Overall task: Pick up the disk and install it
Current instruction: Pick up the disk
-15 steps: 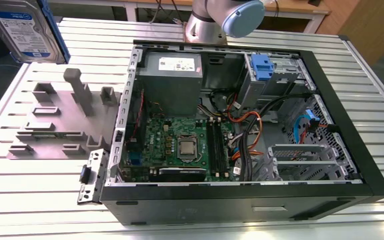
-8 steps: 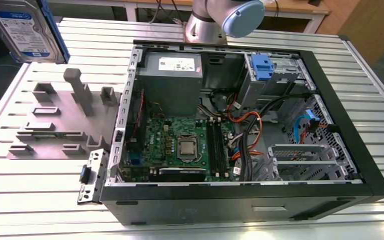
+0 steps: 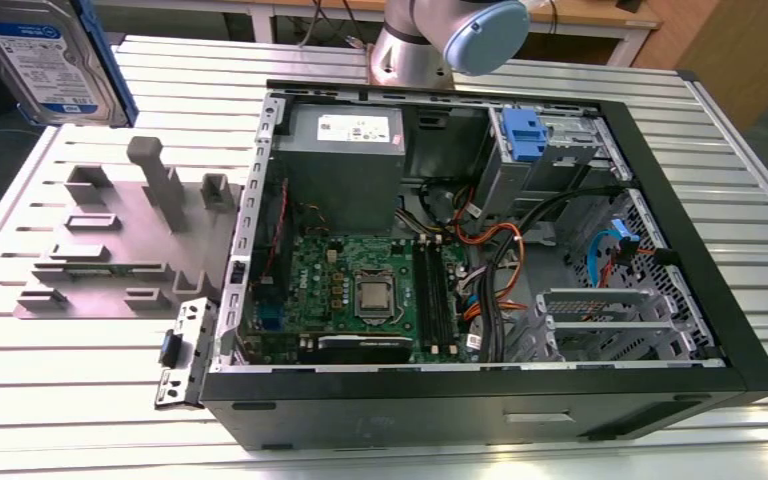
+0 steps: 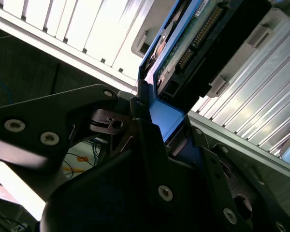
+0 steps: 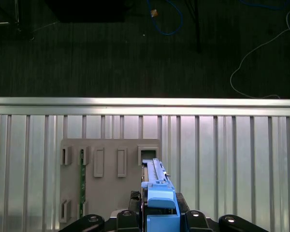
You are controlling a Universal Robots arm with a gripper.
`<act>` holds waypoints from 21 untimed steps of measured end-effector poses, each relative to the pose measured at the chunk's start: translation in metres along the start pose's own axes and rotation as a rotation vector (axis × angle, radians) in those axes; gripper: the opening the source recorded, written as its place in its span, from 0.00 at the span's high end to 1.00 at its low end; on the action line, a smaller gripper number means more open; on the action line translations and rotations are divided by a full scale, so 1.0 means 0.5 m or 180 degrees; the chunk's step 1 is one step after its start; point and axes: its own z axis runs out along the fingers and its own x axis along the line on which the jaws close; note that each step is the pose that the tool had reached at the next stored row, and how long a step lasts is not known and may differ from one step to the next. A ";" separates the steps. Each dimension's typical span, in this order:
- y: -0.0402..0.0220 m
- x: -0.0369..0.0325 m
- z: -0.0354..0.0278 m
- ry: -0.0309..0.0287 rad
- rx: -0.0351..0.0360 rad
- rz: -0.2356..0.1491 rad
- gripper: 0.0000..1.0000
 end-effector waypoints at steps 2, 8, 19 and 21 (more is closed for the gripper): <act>0.000 0.000 -0.001 0.0000 0.0000 0.0000 0.63; 0.000 0.000 -0.008 0.0000 0.0000 0.0000 0.63; 0.001 -0.001 -0.029 0.0000 0.0000 0.0000 0.63; 0.001 -0.001 -0.031 0.0000 0.0000 0.0000 0.63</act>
